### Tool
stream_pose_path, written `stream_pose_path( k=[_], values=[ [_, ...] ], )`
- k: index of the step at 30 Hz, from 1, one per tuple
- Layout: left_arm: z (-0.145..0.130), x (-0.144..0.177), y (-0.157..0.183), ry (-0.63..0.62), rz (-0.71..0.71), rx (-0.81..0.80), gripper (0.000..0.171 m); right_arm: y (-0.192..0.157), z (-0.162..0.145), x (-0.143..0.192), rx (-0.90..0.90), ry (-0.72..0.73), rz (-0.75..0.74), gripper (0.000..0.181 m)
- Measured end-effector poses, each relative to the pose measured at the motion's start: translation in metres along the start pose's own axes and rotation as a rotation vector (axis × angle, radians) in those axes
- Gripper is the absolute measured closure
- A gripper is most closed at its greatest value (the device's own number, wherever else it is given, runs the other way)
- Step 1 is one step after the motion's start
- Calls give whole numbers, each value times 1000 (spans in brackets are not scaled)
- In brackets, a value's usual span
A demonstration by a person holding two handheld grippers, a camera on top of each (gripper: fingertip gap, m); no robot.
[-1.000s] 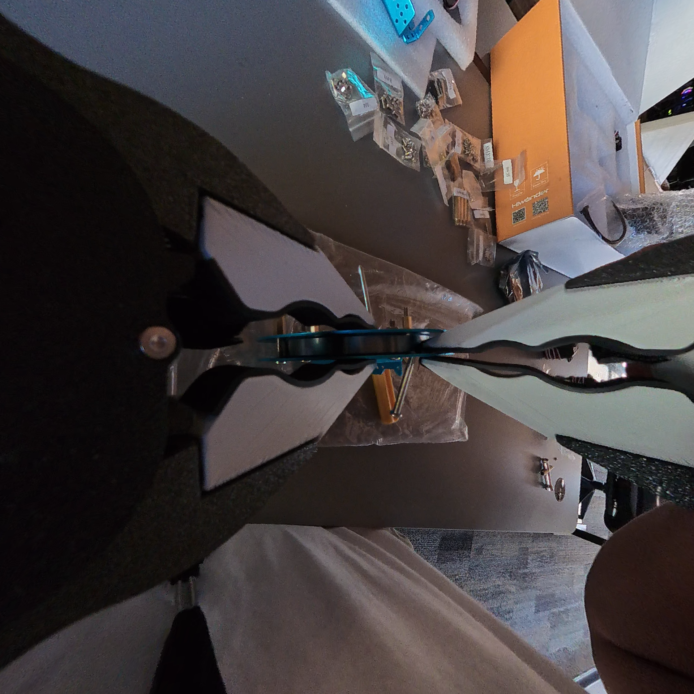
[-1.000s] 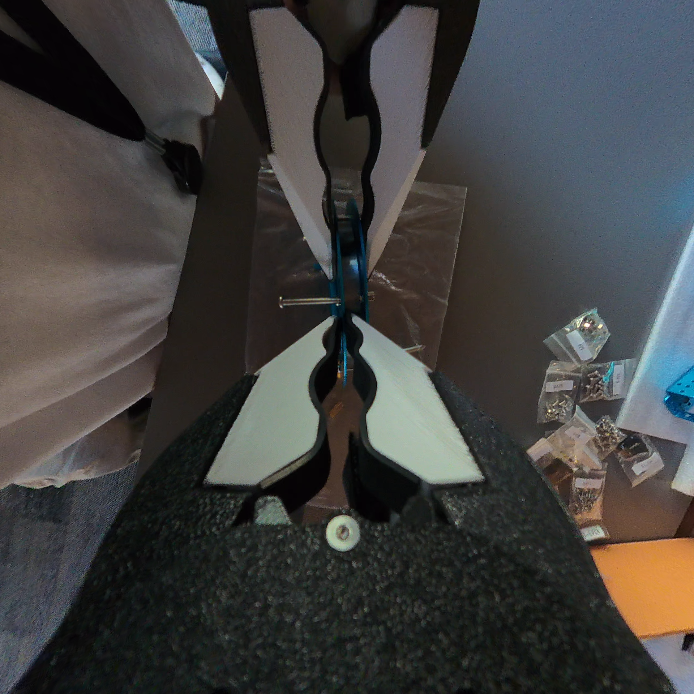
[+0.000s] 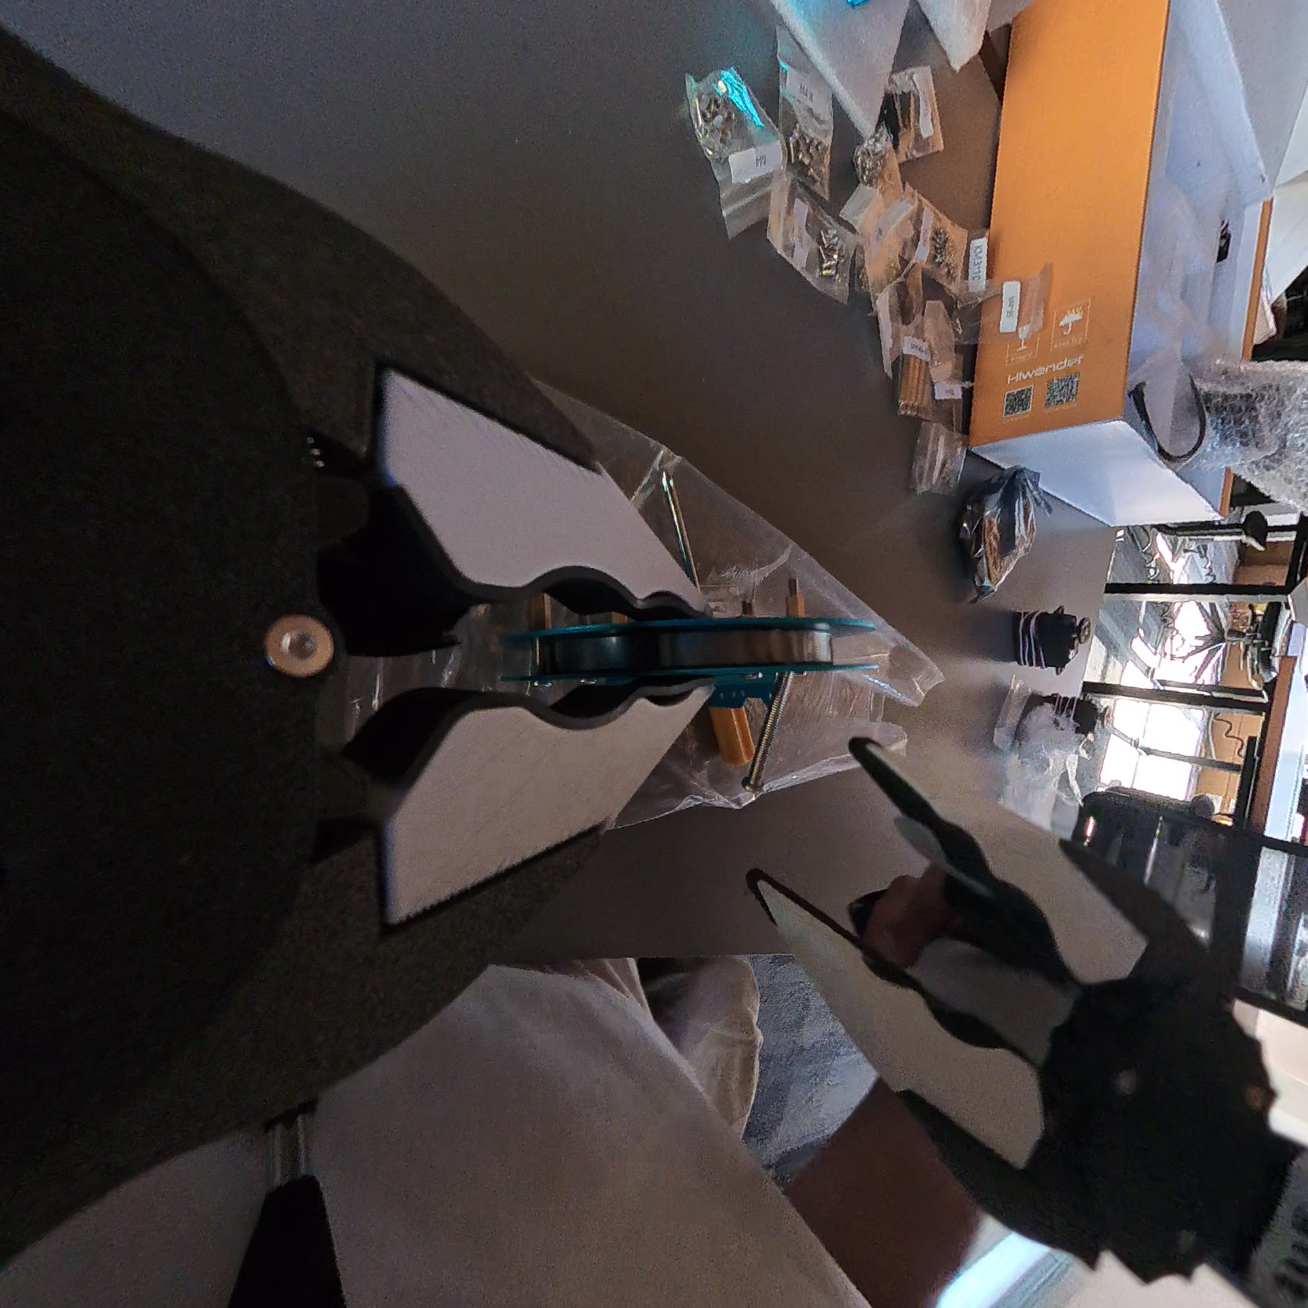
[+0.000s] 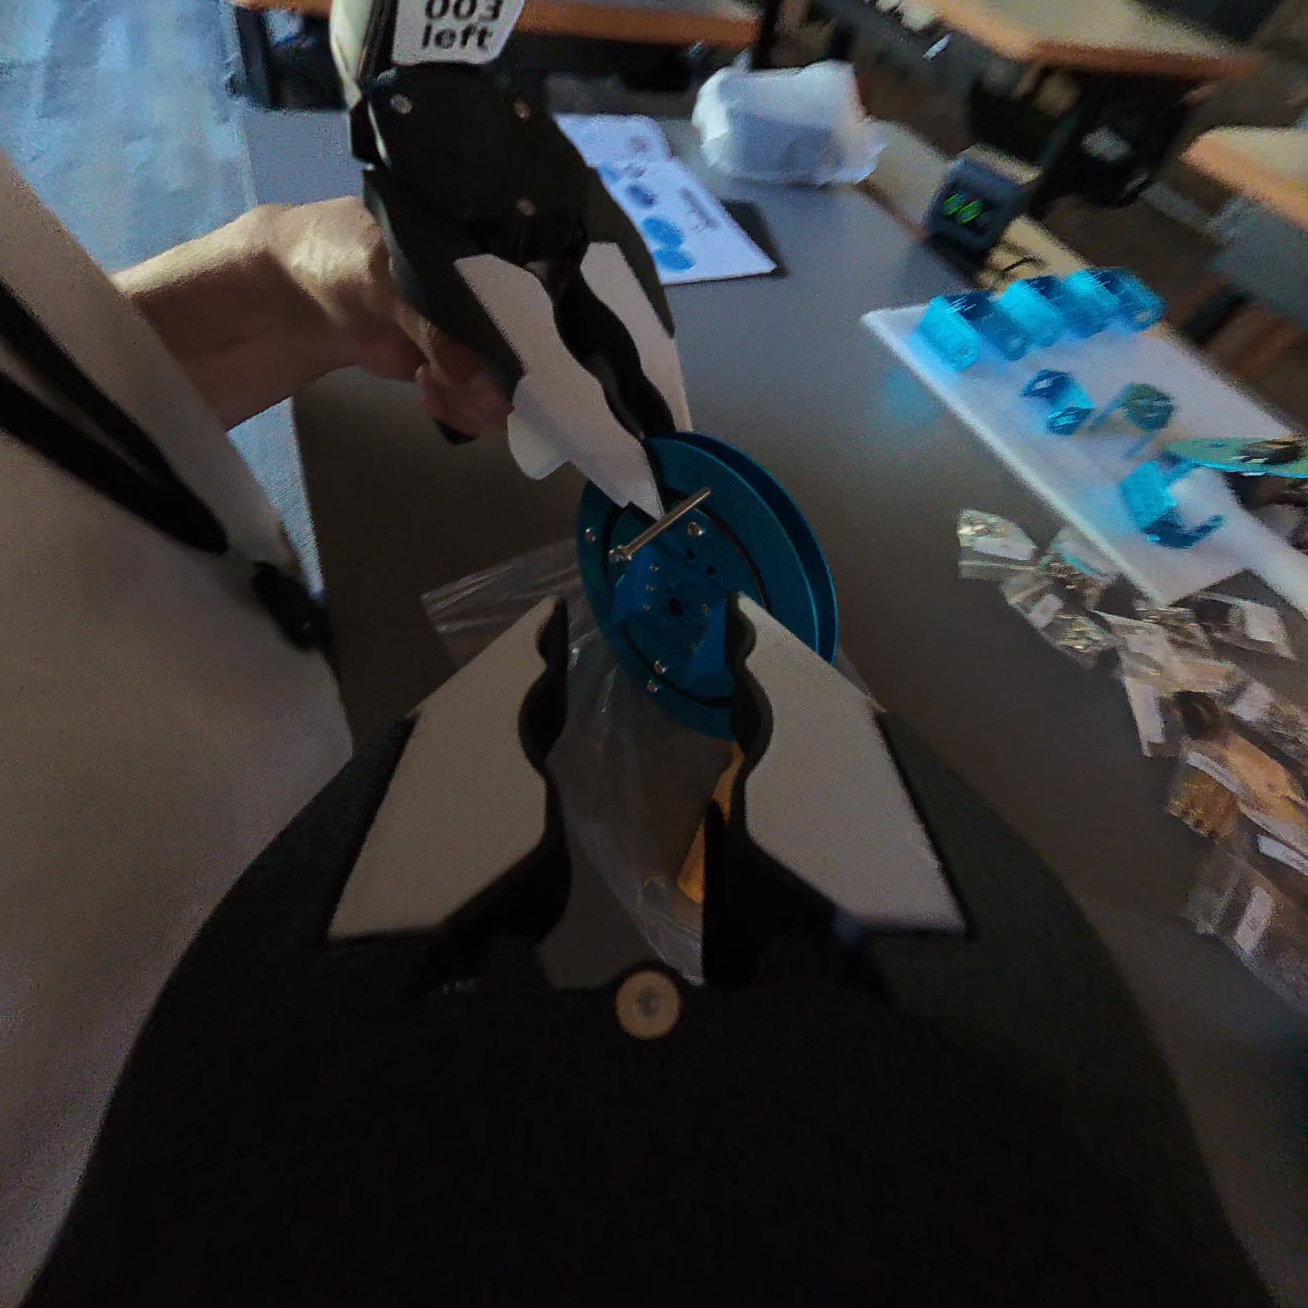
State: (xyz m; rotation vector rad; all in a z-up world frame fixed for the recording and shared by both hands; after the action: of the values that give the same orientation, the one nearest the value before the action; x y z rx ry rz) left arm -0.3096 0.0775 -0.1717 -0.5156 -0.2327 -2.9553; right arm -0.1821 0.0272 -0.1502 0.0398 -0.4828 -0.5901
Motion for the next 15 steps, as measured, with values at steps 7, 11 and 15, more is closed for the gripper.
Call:
stream_pose_path(
  k=[7, 11, 15],
  values=[
    [0, 0, -4, -1, 19, 77, 159, -18, -2, -17, -136, 90, -247, 152],
    [-2, 1, -3, 12, 36, 106, 158, -23, 2, -25, -167, 138, -298, 160],
    [-2, 1, -1, 14, 46, 98, 159, -22, 3, -32, -154, 119, -304, 164]
  ],
)
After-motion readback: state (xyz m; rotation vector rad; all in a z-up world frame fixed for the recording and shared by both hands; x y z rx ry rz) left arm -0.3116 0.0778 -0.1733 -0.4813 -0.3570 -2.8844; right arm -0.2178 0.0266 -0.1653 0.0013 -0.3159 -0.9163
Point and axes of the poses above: each gripper's, where its closed fingertips meet, x back along the fingers, z out of its top, y = z × x across the jaws, the point moved 6 cm from there along x, back along the fingers, and after that the axes turned 4 degrees about -z, right-handed, at the moved point
